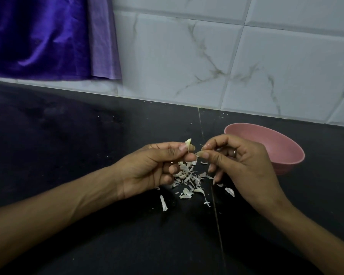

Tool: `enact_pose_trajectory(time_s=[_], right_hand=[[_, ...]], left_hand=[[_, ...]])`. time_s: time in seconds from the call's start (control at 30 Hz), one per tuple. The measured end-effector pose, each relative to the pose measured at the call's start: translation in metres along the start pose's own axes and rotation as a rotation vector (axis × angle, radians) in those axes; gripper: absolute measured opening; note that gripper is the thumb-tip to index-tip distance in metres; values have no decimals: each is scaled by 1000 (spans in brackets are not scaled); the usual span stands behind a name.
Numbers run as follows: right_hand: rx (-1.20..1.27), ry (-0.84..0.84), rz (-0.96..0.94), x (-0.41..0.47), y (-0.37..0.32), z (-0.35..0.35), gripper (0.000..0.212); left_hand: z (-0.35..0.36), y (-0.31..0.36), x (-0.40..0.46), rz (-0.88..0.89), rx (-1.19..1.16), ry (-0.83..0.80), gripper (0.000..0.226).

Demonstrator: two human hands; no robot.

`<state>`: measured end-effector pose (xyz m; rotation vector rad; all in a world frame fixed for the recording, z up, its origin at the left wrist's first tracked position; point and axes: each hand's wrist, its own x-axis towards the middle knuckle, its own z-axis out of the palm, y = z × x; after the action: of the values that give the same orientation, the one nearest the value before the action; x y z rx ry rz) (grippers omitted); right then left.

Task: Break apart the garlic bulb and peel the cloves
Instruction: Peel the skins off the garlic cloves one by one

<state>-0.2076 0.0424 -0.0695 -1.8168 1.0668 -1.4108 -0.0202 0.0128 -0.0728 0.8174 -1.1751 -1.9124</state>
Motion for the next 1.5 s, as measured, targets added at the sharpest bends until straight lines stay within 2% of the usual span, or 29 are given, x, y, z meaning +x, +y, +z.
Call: enact_pose_trajectory(time_s=[0.1,0.27,0.47,0.57,0.63,0.87,1.0,1.13,1.33,1.5], right_hand=[[-1,15,1,1,1,-2,8],[-23,-3,-6,0,4,-3,18],[-34,25,7,1,2,-2,8],[-99,22,-37,1,4,-3,17],[-45,22,-8,0,5,-4,14],[7,-105,44,0,1,-3,28],[8,-118,20,0,0,-3,20],[80,-110,71,0,0,0,15],[63,-92,72,0,0,-1,14],[112,-43,113,1,1,-1,10]], left_hand=[[0,1,1,1,-9,17,18],[0,0,0,-2,-3,6,17],[-1,-1,2,10,24,-20,19],[-1,0,2,28,36,-18,17],[-1,0,1,39,46,-28,16],[-3,-3,-1,73,164,-135,18],[-2,-5,-2,77,210,-171,18],[-2,-4,-2,94,236,-142,20],[-3,-5,-1,93,243,-128,18],[-4,-6,1,135,260,-20,18]])
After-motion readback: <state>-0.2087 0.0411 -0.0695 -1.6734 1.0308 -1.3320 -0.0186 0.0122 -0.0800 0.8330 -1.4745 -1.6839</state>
